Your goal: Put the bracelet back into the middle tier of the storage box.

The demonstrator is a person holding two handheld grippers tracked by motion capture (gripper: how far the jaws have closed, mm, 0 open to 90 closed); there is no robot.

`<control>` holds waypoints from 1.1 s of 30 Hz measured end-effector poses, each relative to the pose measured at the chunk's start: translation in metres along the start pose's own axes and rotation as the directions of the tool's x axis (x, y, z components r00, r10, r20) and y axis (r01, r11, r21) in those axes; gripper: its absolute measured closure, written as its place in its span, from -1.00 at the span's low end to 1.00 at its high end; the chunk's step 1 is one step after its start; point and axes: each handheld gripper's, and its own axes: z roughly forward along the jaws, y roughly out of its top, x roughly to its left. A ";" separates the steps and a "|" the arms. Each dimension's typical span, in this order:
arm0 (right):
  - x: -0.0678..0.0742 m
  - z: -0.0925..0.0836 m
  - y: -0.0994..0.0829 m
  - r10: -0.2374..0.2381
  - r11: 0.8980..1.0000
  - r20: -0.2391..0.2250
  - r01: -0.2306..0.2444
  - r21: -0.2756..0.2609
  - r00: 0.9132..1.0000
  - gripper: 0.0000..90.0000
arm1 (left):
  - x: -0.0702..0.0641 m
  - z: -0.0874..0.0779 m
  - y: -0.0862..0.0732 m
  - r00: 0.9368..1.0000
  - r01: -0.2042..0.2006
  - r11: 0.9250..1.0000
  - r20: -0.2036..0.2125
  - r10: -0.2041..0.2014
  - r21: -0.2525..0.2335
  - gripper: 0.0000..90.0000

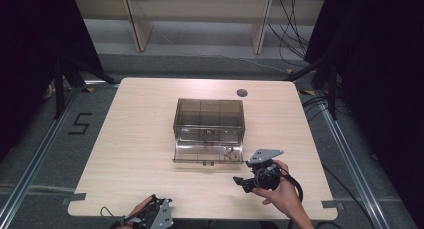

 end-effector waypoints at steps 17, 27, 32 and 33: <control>0.003 -0.004 -0.010 0.024 1.000 -0.006 -0.024 0.000 1.000 -0.53 | 0.000 0.000 0.000 1.000 0.004 1.000 0.001 -0.004 -0.003 -0.65; 0.008 -0.003 -0.015 0.032 0.999 -0.006 -0.032 0.006 0.999 -0.64 | 0.000 0.001 0.000 1.000 0.004 1.000 0.001 -0.004 -0.007 -0.65; 0.009 -0.003 -0.019 0.034 0.999 -0.008 -0.034 0.007 0.999 -0.64 | 0.000 0.001 0.000 1.000 0.004 1.000 0.000 -0.004 -0.005 -0.65; 0.009 -0.003 -0.019 0.034 0.999 -0.008 -0.034 0.007 0.999 -0.64 | 0.000 0.001 0.000 1.000 0.004 1.000 0.000 -0.004 -0.005 -0.65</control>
